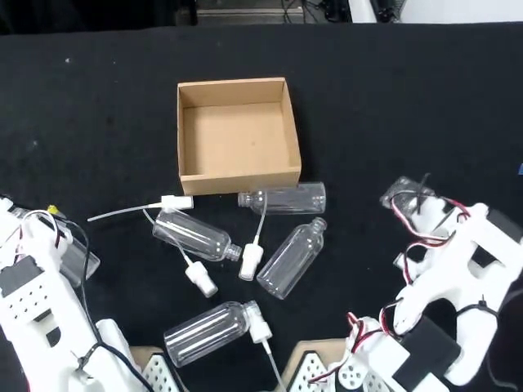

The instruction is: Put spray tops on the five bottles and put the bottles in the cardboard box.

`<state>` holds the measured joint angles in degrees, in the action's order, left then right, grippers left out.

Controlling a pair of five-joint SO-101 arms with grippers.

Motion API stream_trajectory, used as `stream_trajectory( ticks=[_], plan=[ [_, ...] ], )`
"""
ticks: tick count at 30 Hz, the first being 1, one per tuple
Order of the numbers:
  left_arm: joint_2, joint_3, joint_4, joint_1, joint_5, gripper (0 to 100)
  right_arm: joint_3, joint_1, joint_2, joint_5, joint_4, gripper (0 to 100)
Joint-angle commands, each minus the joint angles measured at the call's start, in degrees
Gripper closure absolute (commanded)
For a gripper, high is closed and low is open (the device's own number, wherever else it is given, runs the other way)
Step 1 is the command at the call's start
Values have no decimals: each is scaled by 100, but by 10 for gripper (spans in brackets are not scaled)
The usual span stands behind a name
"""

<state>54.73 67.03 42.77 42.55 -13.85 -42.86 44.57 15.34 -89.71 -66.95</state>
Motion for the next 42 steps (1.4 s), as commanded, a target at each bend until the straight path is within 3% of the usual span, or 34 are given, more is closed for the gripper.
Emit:
stream_trajectory(
  ticks=[1,6,12,19,23,28,33,38,42],
  plan=[
    [158,-101,-62,31,-26,954,-215,-141,-92,-431,79,709],
    [158,-101,-62,31,-26,954,-585,-141,-92,-431,123,724],
    [158,-101,-62,22,-26,954,-892,-105,-92,-431,738,849],
    [158,-101,-62,22,-26,954,-1385,-35,-84,-273,1495,781],
    [158,-101,-62,22,-26,954,-1305,-79,-48,554,1486,800],
    [158,-101,-62,-22,-26,952,-1033,-264,-40,1837,1284,988],
    [158,-101,-70,-48,-26,950,-259,-387,-31,2514,853,988],
    [158,-154,-123,-620,-26,949,1138,-571,409,3499,-457,988],
    [158,-163,-993,-1358,-26,949,2035,-1090,1033,4774,-1152,988]
  ],
)
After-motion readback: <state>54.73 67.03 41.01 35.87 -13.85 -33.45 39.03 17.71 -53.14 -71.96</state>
